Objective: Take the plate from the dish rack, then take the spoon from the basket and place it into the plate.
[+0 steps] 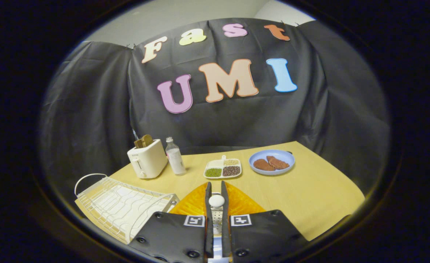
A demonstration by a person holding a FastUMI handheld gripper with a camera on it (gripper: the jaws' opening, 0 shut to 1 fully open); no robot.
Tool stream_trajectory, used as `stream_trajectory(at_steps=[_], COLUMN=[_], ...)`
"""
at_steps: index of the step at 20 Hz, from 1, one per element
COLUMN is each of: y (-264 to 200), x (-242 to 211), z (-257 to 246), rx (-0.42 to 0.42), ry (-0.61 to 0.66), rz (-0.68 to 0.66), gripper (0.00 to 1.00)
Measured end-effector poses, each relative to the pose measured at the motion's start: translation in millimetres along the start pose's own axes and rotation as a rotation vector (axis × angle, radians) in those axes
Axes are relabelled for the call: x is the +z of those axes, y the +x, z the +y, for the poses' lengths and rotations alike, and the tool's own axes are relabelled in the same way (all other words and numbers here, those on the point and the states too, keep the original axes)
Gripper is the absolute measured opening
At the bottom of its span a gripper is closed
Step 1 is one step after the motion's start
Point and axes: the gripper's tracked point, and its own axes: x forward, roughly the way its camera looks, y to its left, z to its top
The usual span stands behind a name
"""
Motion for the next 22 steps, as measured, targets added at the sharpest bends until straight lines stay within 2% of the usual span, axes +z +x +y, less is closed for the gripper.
stream_trajectory(at_steps=[11, 22], y=[-62, -132], x=[56, 27], z=[-2, -33], rx=[-0.047, -0.122], ry=[-0.057, -0.023], rz=[-0.085, -0.069], gripper=[0.11, 0.11])
